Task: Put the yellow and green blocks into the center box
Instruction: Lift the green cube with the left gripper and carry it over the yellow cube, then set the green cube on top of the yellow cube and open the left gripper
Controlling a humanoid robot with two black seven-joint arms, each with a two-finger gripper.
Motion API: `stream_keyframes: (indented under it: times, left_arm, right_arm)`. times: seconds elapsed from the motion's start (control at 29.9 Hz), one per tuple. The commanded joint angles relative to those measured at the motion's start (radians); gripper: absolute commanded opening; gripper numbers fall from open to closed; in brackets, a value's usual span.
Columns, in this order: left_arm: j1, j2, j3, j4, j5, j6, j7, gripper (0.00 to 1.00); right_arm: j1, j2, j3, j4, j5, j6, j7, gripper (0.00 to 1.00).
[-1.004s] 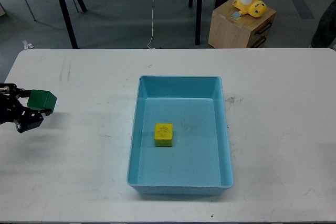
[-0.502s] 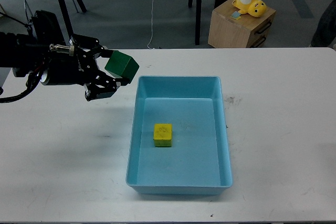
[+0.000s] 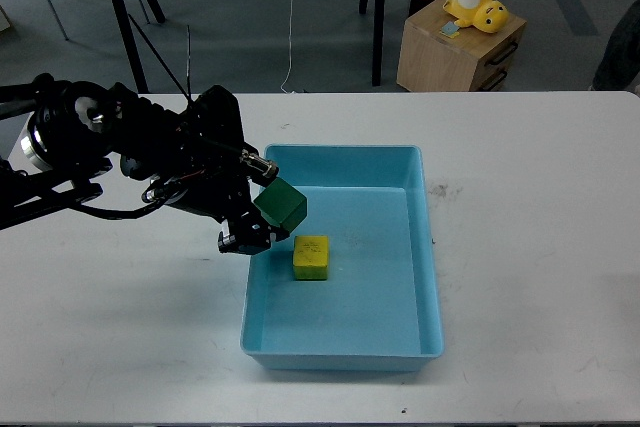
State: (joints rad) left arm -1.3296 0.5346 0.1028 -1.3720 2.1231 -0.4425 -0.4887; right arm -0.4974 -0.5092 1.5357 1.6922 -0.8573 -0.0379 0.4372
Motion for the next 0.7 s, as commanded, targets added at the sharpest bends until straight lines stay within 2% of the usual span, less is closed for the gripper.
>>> stream_keyframes:
  times: [0.0, 0.67]
  left_arm:
    - [0.001, -0.034, 0.006, 0.034, -0.005, -0.001, 0.0, 0.18]
    - [0.015, -0.139, 0.032, 0.117, -0.014, -0.004, 0.0, 0.23]
  right_arm:
    - [-0.001, 0.001, 0.0, 0.0, 0.0, 0.001, -0.002, 0.99]
    - [-0.001, 0.001, 0.0, 0.0, 0.0, 0.001, -0.002, 0.99]
